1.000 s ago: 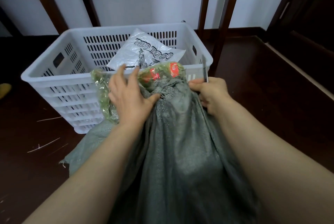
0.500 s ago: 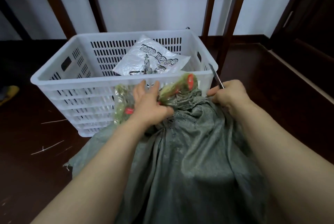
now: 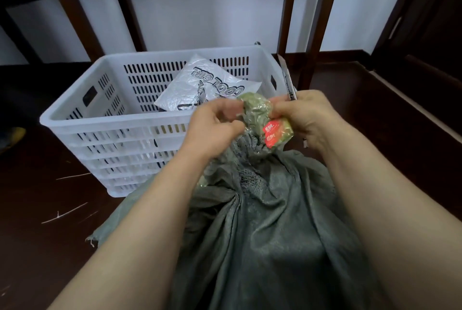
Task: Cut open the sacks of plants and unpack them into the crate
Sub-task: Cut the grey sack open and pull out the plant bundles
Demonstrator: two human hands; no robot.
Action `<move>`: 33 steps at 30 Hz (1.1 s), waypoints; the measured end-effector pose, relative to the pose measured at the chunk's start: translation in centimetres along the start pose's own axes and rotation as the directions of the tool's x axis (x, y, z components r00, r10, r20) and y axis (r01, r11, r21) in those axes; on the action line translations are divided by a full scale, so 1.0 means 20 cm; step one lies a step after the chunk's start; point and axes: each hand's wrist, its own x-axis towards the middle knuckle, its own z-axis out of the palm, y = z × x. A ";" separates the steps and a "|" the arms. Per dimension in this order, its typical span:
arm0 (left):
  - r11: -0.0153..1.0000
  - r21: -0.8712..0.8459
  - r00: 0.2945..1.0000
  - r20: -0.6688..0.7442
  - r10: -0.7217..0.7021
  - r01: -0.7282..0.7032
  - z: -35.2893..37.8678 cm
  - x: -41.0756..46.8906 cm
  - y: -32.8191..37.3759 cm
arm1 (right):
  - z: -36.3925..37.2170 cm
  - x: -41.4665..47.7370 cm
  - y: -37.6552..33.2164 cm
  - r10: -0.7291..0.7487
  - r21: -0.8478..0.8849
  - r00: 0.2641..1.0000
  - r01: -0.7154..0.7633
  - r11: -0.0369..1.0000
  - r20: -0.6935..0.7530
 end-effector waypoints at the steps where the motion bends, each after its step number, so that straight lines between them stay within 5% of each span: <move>1: 0.993 0.115 0.997 -0.064 0.045 -0.037 -0.03 0.02 0.00 | -0.01 0.00 -0.02 -0.015 0.009 0.999 0.015 1.000 0.037; 5: 0.807 0.586 0.996 0.007 0.087 -0.074 -0.07 0.03 -0.03 | -0.02 -0.02 -0.08 -0.107 0.024 0.989 0.105 0.994 0.100; 9: 0.871 0.483 0.988 0.063 -0.138 0.091 -0.13 0.03 -0.11 | -0.09 0.01 -0.03 -0.098 -0.177 0.993 0.085 0.981 -0.068; 10: 0.881 0.460 0.979 0.101 -0.177 0.112 -0.15 0.03 -0.13 | -0.12 0.01 -0.02 -0.121 -0.380 0.986 0.070 0.923 -0.112; 12: 0.904 0.409 0.966 0.154 -0.206 0.127 -0.17 0.03 -0.16 | -0.15 0.02 -0.02 -0.158 -0.817 0.974 -0.046 0.574 -0.165; 13: 0.906 0.408 0.969 0.158 -0.192 0.113 -0.17 0.02 -0.15 | -0.14 0.01 -0.03 -0.189 -0.917 0.966 -0.092 0.389 -0.177; 14: 0.900 0.423 0.972 0.148 -0.184 0.105 -0.16 0.02 -0.13 | -0.12 0.00 -0.05 -0.214 -0.944 0.965 -0.080 0.319 -0.154; 15: 0.890 0.447 0.978 0.131 -0.164 0.089 -0.14 0.02 -0.11 | -0.09 -0.01 -0.07 -0.217 -0.936 0.971 -0.013 0.353 -0.095; 18: 0.883 0.469 0.994 0.081 -0.071 0.025 -0.08 0.05 -0.06 | 0.01 -0.05 -0.12 -0.163 -0.695 0.972 0.237 0.679 0.172; 20: 0.907 0.420 0.998 0.064 -0.017 -0.012 -0.07 0.05 -0.05 | 0.05 -0.05 -0.08 -0.135 -0.629 0.961 0.261 0.732 0.242; 22: 0.887 0.458 0.997 0.061 0.042 -0.066 -0.10 0.06 -0.07 | 0.03 -0.03 -0.03 -0.136 -0.556 0.980 0.194 0.808 0.143; 24: 0.836 0.543 0.997 0.032 0.069 -0.075 -0.15 0.06 -0.09 | -0.02 0.00 -0.01 -0.067 -0.299 0.998 0.070 0.952 0.020; 26: 0.838 0.545 0.999 -0.036 -0.015 0.032 -0.19 0.04 -0.14 | -0.08 0.01 -0.02 0.029 -0.066 0.992 -0.037 0.997 -0.124; 29: 0.901 0.369 0.973 -0.046 -0.227 0.227 -0.22 0.04 -0.25 | -0.18 0.03 -0.03 0.076 0.040 0.956 -0.067 0.997 -0.282; 31: 0.909 0.328 0.958 0.032 -0.283 0.258 -0.22 0.02 -0.30 | -0.23 0.04 -0.01 0.025 -0.161 0.939 -0.085 0.983 -0.343; 33: 0.892 0.402 0.968 0.049 -0.248 0.208 -0.21 0.03 -0.31 | -0.25 0.05 0.01 -0.118 -0.670 0.926 -0.167 0.724 -0.359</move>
